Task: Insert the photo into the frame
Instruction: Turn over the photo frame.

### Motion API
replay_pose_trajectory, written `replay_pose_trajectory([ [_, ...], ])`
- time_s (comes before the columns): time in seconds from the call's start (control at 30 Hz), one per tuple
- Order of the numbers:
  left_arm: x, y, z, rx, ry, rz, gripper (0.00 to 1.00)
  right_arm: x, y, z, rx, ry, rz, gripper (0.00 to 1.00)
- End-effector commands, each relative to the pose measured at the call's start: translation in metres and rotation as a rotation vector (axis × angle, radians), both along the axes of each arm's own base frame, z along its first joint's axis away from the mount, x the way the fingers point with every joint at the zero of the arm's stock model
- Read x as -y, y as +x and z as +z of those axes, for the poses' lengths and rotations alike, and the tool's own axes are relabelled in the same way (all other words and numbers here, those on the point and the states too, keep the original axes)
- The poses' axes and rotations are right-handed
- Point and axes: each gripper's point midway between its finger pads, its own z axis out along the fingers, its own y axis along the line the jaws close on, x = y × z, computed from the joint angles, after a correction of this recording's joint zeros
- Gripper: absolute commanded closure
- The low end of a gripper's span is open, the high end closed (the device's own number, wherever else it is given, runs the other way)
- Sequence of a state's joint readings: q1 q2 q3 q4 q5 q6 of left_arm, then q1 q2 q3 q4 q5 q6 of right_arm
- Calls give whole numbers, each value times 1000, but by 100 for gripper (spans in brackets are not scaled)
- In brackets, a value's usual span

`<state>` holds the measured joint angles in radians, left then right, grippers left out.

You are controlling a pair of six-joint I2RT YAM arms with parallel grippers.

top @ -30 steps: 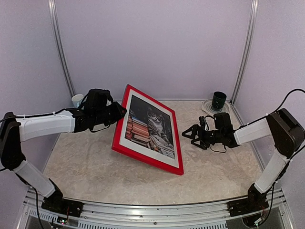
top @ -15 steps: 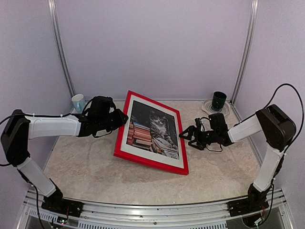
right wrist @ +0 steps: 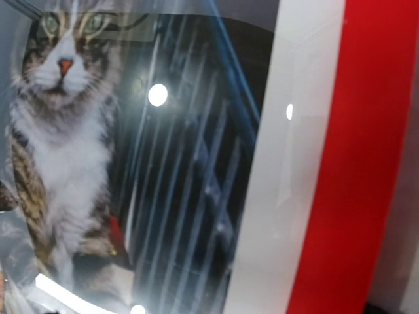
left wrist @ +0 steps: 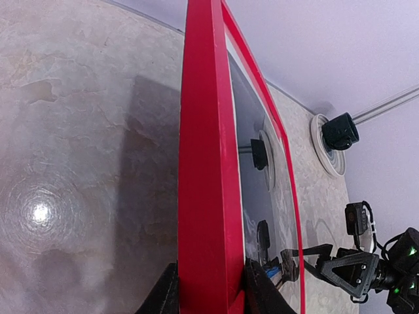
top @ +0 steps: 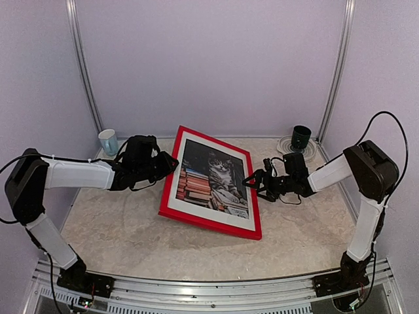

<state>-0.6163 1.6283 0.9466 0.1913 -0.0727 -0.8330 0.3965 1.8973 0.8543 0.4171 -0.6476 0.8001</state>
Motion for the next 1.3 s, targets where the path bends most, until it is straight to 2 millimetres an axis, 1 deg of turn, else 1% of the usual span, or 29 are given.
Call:
replay_pose_trajectory([
  [0.0, 16, 3, 14, 59, -69, -56, 71, -7, -4, -16, -29, -7, 40, 1],
  [0.13, 16, 3, 11, 56, -64, -53, 69, -7, -4, -20, -35, -8, 41, 1],
  [0.23, 16, 3, 9, 52, -56, -56, 60, -4, -3, -20, -36, -29, 28, 1],
  [0.33, 16, 3, 5, 45, -53, -61, 56, -1, -2, -18, -27, -48, 16, 1],
  [0.5, 18, 3, 2, 48, -56, -69, 56, -2, -4, -24, -42, -48, 25, 1],
  [0.57, 24, 1, 2, 44, -70, -102, 55, -2, -5, -24, -45, -48, 27, 1],
  [0.73, 28, 0, -3, 34, -57, -126, 54, 0, -4, -25, -40, -72, 25, 1],
  [0.77, 29, 0, -5, 30, -54, -133, 53, 0, -4, -26, -39, -79, 25, 1],
  [0.9, 34, 0, -17, 5, -47, -154, 50, 2, -2, -25, -36, -94, 26, 1],
  [1.03, 34, 0, -26, -6, -38, -154, 47, 4, -1, -28, -39, -109, 19, 1],
  [1.27, 36, 0, -40, -27, -31, -167, 44, 14, 2, -30, -45, -137, -15, 1],
])
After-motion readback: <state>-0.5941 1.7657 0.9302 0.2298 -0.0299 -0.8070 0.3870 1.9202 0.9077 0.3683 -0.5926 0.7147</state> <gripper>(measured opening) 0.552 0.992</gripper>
